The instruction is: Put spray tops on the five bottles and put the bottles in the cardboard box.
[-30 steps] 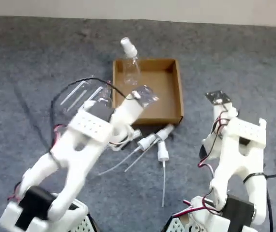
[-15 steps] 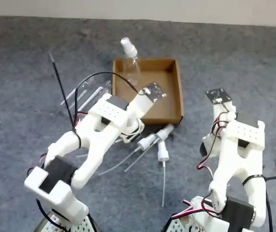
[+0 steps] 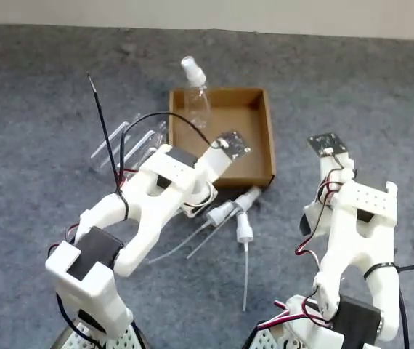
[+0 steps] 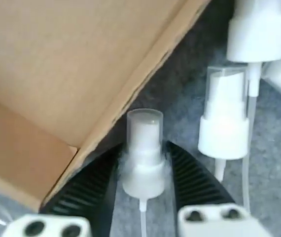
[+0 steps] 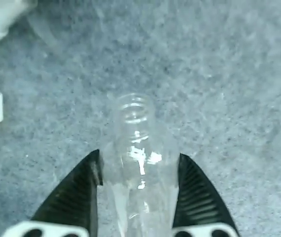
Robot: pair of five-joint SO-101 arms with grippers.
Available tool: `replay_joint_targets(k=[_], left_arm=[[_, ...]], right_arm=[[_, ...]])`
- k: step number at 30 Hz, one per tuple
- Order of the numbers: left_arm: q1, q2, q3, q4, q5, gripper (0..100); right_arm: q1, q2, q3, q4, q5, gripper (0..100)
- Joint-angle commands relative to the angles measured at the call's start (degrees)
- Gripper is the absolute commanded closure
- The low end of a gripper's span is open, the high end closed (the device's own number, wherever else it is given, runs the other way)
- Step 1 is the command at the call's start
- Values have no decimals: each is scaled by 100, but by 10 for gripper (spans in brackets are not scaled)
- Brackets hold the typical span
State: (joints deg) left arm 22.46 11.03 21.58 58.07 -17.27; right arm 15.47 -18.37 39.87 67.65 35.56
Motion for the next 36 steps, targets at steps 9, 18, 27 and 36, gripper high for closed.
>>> replay_joint_targets(k=[9, 18, 27, 36], left_arm=[[-84, -2026, 426, 923, 378, 991], [-1569, -4646, 462, 1178, 1160, 991], [-2624, -6677, 541, 826, 2637, 990], [-2870, -8558, 2026, -642, 4738, 990]], right_arm=[[-233, -259, -48, -57, 79, 995], [-1578, -523, -690, -242, 26, 995], [-3758, -2193, -400, -1367, -1363, 995], [-5174, -3011, 866, -2448, -1837, 995]])
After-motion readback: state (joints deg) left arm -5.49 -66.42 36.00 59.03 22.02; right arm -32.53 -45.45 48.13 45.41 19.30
